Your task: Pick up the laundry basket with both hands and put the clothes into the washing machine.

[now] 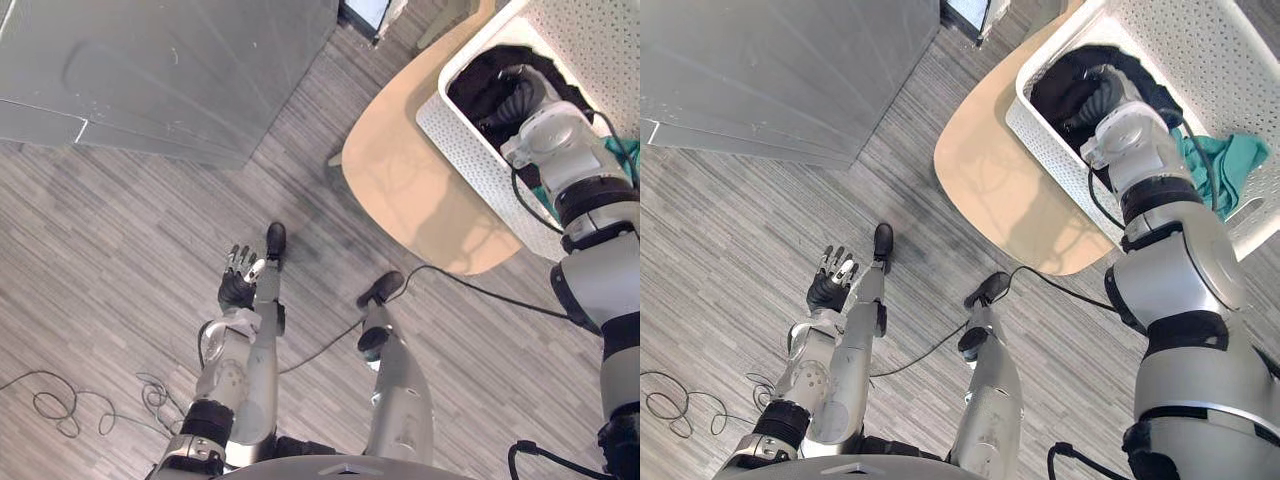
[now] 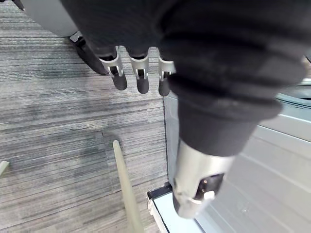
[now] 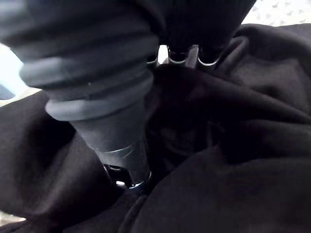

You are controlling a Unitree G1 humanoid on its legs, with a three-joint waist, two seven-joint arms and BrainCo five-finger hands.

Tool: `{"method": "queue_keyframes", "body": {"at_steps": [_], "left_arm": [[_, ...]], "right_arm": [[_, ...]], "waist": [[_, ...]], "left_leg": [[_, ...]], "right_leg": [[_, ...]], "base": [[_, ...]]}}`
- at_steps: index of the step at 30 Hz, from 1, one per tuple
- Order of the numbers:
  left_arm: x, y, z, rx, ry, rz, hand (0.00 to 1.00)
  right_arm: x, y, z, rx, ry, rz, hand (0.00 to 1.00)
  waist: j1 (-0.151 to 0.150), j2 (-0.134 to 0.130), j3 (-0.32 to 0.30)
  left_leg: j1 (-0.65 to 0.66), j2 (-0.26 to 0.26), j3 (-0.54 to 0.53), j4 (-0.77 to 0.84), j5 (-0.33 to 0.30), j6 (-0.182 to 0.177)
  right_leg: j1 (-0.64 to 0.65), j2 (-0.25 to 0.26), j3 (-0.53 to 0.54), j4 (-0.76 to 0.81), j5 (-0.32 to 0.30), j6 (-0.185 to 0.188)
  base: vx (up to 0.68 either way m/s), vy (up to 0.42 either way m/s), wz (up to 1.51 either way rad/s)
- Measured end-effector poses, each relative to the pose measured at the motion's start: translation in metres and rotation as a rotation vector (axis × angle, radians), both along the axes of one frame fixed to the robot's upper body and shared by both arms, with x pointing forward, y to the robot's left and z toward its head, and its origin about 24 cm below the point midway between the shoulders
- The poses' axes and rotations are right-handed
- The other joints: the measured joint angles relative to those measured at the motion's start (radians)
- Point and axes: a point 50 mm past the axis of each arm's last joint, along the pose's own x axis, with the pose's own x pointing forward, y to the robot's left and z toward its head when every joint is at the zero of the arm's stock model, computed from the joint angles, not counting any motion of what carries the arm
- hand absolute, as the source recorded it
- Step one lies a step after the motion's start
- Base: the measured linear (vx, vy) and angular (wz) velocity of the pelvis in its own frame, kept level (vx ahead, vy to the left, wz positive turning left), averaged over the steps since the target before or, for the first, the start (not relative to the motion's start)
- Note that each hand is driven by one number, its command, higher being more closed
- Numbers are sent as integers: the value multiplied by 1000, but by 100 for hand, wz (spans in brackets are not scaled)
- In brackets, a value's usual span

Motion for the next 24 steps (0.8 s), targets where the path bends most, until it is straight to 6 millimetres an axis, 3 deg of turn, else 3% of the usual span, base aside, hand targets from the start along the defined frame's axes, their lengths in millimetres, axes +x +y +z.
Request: {"method": "queue_keyframes", "body": {"at_steps": [5,10,17,24], "left_arm": [[2,1,8,-2,-31,18,0],[5,4,18,2,-67,55,0],[5,18,29,61,-121,75,0],[5,35,33,117,-137,109,0]], "right_arm": [[-2,-1,-35,164,-13,-8,100],[-8,-4,-44,444,-173,-39,100],[-23,-18,-15,640,-468,-98,100],[-25,-20,-7,660,-527,-106,100]], "waist": [[-1,-1,-2],[-26,-2,-3],[-48,-14,-31],[-51,-28,-40]], "left_leg": [[31,-1,-1,3,0,0],[85,2,-1,8,1,-1],[151,6,13,-2,4,6],[154,15,28,-1,11,14]], "right_leg": [[7,-17,2,65,-31,-4],[61,-17,3,69,-33,-4],[114,-9,19,68,-31,-8],[115,25,52,13,15,-16]], "base": [[-1,-20,2],[-22,-53,-1],[-60,-68,-5],[-37,-72,-15]]}}
